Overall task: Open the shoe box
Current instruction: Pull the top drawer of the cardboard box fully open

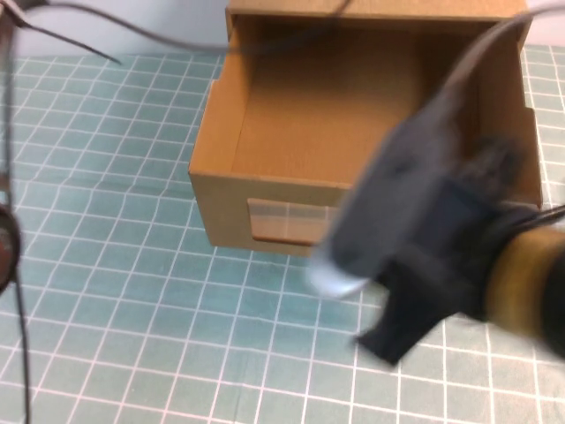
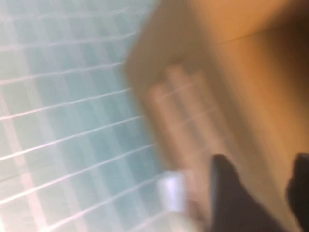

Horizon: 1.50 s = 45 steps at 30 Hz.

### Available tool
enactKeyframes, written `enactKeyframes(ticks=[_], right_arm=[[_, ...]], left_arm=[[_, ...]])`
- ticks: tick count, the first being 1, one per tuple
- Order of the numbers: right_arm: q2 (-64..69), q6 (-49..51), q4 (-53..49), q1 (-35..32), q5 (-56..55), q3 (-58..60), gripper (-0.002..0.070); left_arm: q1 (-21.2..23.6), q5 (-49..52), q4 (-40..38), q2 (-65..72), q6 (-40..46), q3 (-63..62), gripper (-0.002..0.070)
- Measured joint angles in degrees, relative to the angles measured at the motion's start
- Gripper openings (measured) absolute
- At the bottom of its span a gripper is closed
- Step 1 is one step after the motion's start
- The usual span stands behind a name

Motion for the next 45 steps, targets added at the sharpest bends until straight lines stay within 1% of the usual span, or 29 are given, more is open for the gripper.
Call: enactKeyframes(ticks=[3,4,6,8,11,13,15,17,21,22,23,26,29,31,33,35,45], right_arm=[[-5.98,-0.43,-2.79,0.00,4.22,0.00,0.0108],[-8.12,-0.42,-3.80,0.00,5.82,0.00,0.0066],[-12.05,-0.52,-4.81,0.00,7.96,0.00,0.0024],[-16.02,-0.45,-5.28,0.00,9.17,0.00,0.0004],[-22.30,-0.45,-4.15,0.00,10.01,0.00,-0.0007],[-26.20,-0.56,-2.35,0.00,10.01,0.67,-0.0010],[-29.61,-0.55,-0.57,0.00,8.87,2.90,-0.0010],[-33.00,-0.67,0.92,0.00,6.48,7.50,-0.0012],[-37.70,-0.67,2.54,0.00,1.43,18.52,-0.0013],[-38.60,-0.67,2.66,0.00,0.42,20.74,-0.0013],[-39.42,-0.67,2.53,0.00,-0.53,22.48,-0.0013],[-40.94,-0.67,1.75,0.00,-1.97,25.21,-0.0013],[-41.30,-0.67,1.50,0.00,-1.97,25.89,-0.0013],[-41.30,-0.67,1.38,0.00,-1.97,25.98,-0.0013],[-41.30,-0.67,1.80,0.00,-1.97,26.01,-0.0013],[-41.30,-0.67,2.40,0.00,-1.97,26.01,-0.0013],[-41.30,-0.67,3.32,0.00,-1.97,26.11,-0.0013]], left_arm=[[0.49,0.11,2.74,-5.68,-0.14,-1.20,-0.0006],[0.74,0.22,4.34,-8.09,-0.59,-1.32,-0.0006],[0.90,0.33,9.07,-13.17,-2.63,-1.32,-0.0006],[1.00,0.46,14.51,-18.39,-4.44,-0.48,-0.0006],[1.00,0.60,19.48,-26.09,-5.60,2.54,-0.0006],[1.00,0.69,21.91,-31.57,-5.73,6.42,-0.0006],[1.00,0.69,23.80,-38.37,-5.83,12.83,-0.0006],[1.00,0.69,25.33,-45.91,-5.83,21.57,-0.0006],[1.00,0.69,27.61,-61.25,-5.72,44.46,-0.0006],[1.00,0.54,27.86,-64.57,-5.72,48.24,-0.0006],[1.00,-0.35,28.16,-68.81,-5.63,55.88,-0.0006],[1.00,-7.13,29.08,-80.89,-5.49,72.98,-0.0006],[1.00,-17.90,30.45,-93.64,-7.08,88.64,-0.0006],[1.00,-24.60,31.37,-100.50,-9.53,96.55,-0.0006],[1.00,-28.09,31.92,-104.77,-11.65,101.00,-0.0006],[1.00,-28.96,32.84,-107.26,-12.92,104.53,-0.0006],[1.00,-28.86,35.67,-107.92,-13.80,107.28,-0.0006]])
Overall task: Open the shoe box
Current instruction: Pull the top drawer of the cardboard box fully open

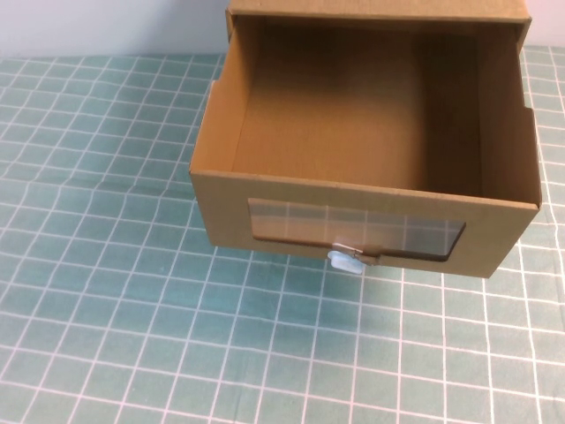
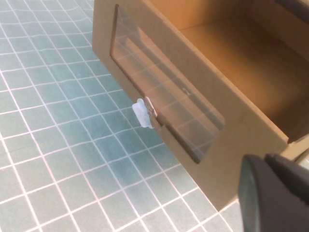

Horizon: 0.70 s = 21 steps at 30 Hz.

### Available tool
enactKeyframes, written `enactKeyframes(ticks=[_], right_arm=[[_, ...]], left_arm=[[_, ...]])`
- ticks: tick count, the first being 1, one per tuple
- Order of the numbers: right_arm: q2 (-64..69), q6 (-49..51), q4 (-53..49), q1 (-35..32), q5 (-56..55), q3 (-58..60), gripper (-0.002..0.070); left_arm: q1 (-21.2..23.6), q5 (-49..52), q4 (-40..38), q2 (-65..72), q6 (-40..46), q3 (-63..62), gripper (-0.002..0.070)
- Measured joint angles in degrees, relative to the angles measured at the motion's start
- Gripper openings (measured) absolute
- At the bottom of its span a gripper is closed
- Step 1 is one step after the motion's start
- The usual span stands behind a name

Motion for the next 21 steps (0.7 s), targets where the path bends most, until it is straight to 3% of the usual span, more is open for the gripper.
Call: enactKeyframes(ticks=[13,21], right_arm=[[0.00,0.00,0.00,0.00,0.00,0.00,-0.0013],[0.00,0.00,0.00,0.00,0.00,0.00,-0.0013]], left_arm=[[0.00,-0.24,0.25,0.00,0.01,0.00,-0.0006],[0.00,-14.07,0.80,-0.84,-1.77,10.33,-0.0006]])
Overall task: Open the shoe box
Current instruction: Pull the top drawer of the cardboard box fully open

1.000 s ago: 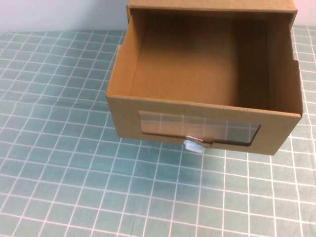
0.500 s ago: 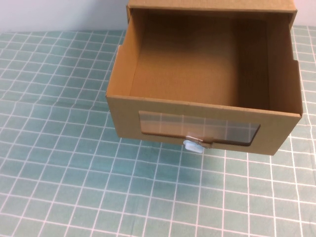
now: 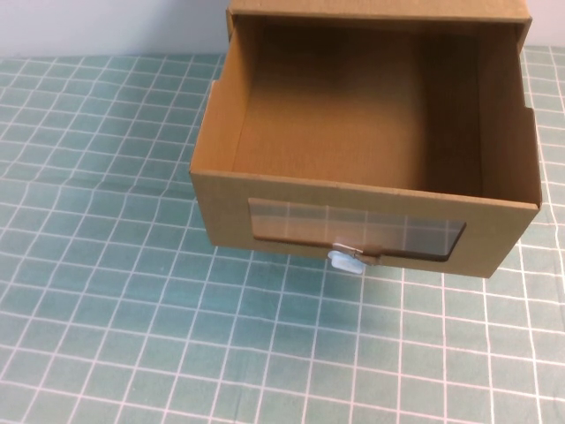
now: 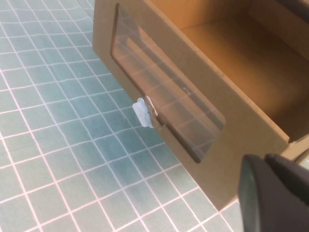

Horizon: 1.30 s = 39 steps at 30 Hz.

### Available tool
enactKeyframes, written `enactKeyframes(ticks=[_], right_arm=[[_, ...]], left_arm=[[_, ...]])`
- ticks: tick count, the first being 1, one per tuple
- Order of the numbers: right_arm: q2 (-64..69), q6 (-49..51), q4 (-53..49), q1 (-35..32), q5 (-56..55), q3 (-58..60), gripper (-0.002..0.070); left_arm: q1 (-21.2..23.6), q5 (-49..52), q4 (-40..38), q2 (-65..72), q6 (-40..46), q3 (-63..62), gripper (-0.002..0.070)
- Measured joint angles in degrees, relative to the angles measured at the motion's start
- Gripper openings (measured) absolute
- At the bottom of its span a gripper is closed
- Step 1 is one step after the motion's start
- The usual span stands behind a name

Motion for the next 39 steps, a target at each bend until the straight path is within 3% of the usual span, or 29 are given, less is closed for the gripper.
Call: enactKeyframes(ticks=[6,12,21,26,29,39], right_arm=[[0.00,0.00,0.00,0.00,0.00,0.00,-0.0013],[0.00,0.00,0.00,0.00,0.00,0.00,-0.0013],[0.00,0.00,0.00,0.00,0.00,0.00,-0.0013],[0.00,0.00,0.00,0.00,0.00,0.00,-0.0013],[0.00,0.00,0.00,0.00,0.00,0.00,-0.0013],[0.00,0.00,0.00,0.00,0.00,0.00,-0.0013]], left_arm=[[0.78,-17.81,7.76,-1.06,-11.00,14.31,-0.0006],[5.63,-25.09,8.60,-5.15,-13.48,21.02,-0.0006],[13.85,-24.98,8.52,-12.61,-14.91,31.25,-0.0006],[17.62,-15.78,10.04,-14.44,-14.72,31.87,-0.0006],[18.64,-10.03,11.25,-14.57,-13.12,31.99,-0.0006],[18.76,-9.54,11.85,-14.57,-12.56,31.99,-0.0006]])
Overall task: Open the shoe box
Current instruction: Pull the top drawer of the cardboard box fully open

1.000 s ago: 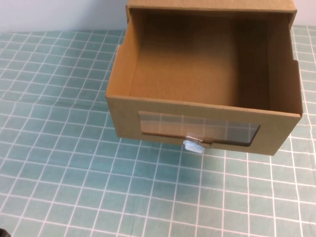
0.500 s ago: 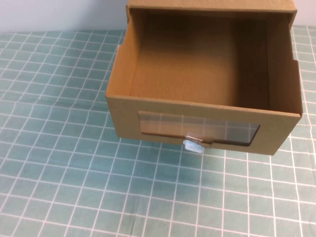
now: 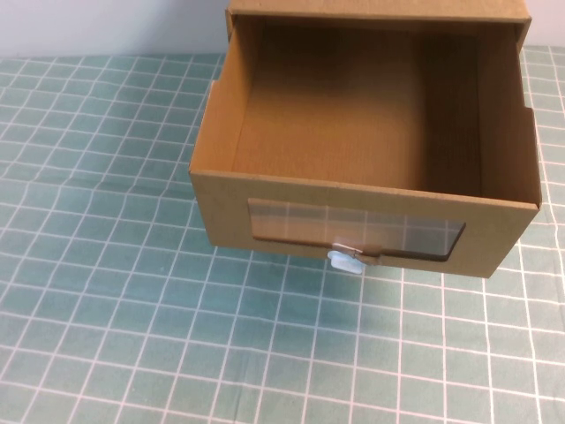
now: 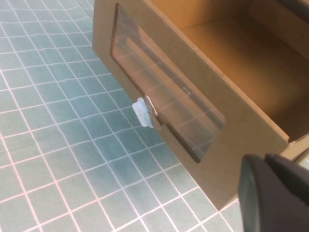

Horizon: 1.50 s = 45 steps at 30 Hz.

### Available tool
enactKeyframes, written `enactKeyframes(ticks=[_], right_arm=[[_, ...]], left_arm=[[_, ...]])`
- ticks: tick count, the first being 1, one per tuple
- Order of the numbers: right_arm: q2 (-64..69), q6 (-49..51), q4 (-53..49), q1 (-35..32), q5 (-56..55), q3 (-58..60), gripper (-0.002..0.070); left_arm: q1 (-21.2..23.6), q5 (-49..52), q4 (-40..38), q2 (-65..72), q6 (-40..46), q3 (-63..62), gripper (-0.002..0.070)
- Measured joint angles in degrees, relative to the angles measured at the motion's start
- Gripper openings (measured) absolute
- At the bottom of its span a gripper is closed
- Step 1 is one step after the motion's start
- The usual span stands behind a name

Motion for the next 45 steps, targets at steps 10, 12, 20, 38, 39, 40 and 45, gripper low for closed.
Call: enactKeyframes(ticks=[10,12,20,38,39,40,45], right_arm=[[0.00,0.00,0.00,0.00,0.00,0.00,-0.0013],[0.00,0.00,0.00,0.00,0.00,0.00,-0.0013],[-0.44,2.37,0.83,-1.12,0.57,0.00,-0.0013],[-0.25,10.05,27.66,-52.10,-36.55,9.90,-0.0013],[-0.25,9.64,25.53,-52.24,-36.56,10.65,-0.0013],[-0.36,9.34,23.04,-52.47,-36.66,11.55,-0.0013],[-4.37,8.19,14.79,-55.68,-36.94,17.34,-0.0013]], left_arm=[[0.00,0.00,0.00,0.00,0.00,0.00,-0.0006],[0.00,0.00,0.00,0.00,0.00,0.00,-0.0006],[0.00,0.00,0.00,0.00,0.00,0.00,-0.0006],[0.00,0.00,0.00,0.00,0.00,0.00,-0.0006],[0.00,0.00,0.00,0.00,0.00,0.00,-0.0006],[0.00,0.00,0.00,0.00,0.00,0.00,-0.0006],[0.00,0.00,0.10,0.00,0.00,0.00,-0.0006]])
